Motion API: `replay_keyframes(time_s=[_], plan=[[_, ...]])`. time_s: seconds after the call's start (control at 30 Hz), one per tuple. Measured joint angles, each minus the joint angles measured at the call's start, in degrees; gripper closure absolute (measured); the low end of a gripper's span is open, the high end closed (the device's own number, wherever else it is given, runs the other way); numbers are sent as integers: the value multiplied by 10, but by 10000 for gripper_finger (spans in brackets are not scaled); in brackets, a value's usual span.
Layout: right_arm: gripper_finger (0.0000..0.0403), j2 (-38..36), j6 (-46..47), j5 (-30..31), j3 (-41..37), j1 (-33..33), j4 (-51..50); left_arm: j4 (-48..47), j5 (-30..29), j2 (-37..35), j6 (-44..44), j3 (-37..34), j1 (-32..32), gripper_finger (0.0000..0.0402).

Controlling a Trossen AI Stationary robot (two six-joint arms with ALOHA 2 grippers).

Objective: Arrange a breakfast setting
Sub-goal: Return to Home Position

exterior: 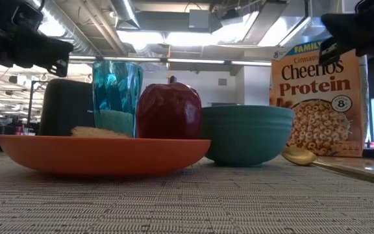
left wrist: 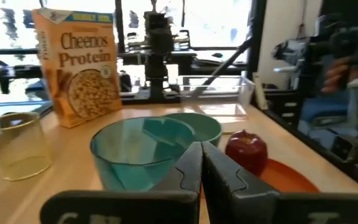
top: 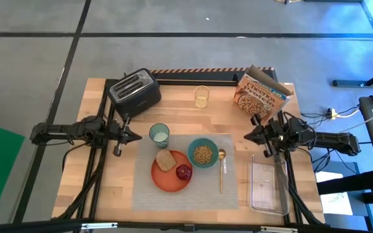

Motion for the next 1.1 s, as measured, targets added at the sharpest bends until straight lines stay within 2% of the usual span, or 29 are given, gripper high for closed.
replay_keyframes(time_s=[0.27, 0.63, 1.1], plan=[[402, -1, -16, 72, 0, 0, -9, 0, -5, 3, -3, 0, 0, 400], [402, -2, -16, 74, 0, 0, -42, -1, -9, 3, -2, 0, 0, 400], [402, -1, -15, 74, 0, 0, -155, -1, -10, 3, -2, 0, 0, 400]])
